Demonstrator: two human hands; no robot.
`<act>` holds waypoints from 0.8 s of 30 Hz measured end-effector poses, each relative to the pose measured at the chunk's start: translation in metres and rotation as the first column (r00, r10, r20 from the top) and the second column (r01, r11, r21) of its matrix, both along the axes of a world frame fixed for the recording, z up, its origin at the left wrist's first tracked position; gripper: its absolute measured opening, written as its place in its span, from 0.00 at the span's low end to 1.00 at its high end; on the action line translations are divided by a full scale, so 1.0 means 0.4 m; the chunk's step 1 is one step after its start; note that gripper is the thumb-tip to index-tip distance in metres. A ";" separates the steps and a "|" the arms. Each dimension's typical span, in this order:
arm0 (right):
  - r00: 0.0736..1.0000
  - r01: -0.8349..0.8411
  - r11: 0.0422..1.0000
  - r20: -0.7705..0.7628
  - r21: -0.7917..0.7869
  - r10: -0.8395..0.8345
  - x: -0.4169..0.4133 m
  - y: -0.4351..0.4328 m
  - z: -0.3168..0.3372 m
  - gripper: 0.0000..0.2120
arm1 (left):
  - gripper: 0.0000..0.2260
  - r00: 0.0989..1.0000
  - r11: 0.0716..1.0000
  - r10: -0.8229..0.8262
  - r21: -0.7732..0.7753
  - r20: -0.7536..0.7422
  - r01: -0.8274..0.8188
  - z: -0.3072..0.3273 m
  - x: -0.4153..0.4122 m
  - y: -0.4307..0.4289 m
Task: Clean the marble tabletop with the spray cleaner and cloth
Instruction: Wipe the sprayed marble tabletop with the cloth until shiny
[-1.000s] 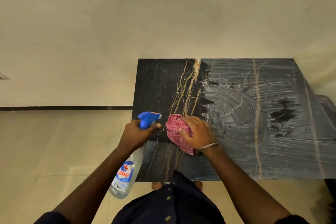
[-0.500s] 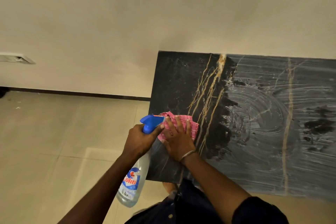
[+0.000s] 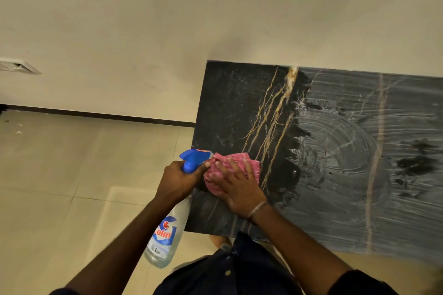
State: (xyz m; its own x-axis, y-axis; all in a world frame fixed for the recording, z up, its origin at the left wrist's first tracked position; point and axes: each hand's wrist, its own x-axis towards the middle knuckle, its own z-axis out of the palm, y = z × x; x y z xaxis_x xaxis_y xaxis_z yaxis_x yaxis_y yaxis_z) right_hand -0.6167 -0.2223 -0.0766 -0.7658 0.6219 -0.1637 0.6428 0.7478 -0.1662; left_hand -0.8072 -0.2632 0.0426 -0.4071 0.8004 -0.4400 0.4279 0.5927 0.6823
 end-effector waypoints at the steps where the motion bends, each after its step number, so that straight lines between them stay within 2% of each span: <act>1: 1.000 0.013 1.000 0.018 0.021 -0.013 0.054 0.000 0.000 0.28 | 0.14 1.000 1.000 -0.005 0.007 0.000 0.005 -0.001 0.000 0.003; 4: 0.998 0.019 0.998 0.062 0.064 -0.023 0.183 -0.002 0.013 0.28 | 0.14 1.000 1.000 -0.009 0.003 0.012 0.009 0.002 0.005 0.011; 7: 0.998 0.036 0.997 0.058 0.068 -0.040 0.219 -0.001 0.018 0.28 | 0.13 1.000 1.000 0.003 0.008 0.024 -0.003 0.002 0.010 0.015; 10: 0.997 0.055 0.998 0.055 0.024 -0.056 0.163 -0.001 0.024 0.28 | 0.13 0.999 0.999 0.030 0.021 0.027 -0.031 0.000 0.013 0.013; 15: 0.989 -0.145 0.989 0.016 -0.042 0.146 -0.044 -0.002 0.027 0.30 | 0.14 0.995 0.996 0.076 0.033 0.059 -0.078 -0.007 0.010 0.000; 18: 0.988 -0.140 0.990 0.059 -0.022 0.141 -0.143 -0.010 0.045 0.32 | 0.15 0.993 0.995 0.101 0.018 0.066 -0.103 -0.011 0.004 -0.010; 22: 0.968 -0.247 0.969 0.059 0.014 0.245 -0.138 0.003 0.040 0.27 | 0.17 0.994 0.994 0.110 0.008 0.027 -0.110 -0.024 -0.005 -0.030; 24: 0.959 -0.277 0.960 0.042 -0.043 0.279 -0.101 0.016 0.029 0.25 | 0.18 0.994 0.994 0.104 0.009 0.014 -0.104 -0.026 -0.003 -0.040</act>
State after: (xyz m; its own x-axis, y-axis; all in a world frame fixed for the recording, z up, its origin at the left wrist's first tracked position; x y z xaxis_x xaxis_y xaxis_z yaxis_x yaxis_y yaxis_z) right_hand -0.6572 -0.2158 -0.0649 -0.8985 0.3783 -0.2228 0.4181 0.8922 -0.1710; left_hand -0.8084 -0.2791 0.0322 -0.4828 0.7580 -0.4385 0.3550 0.6272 0.6933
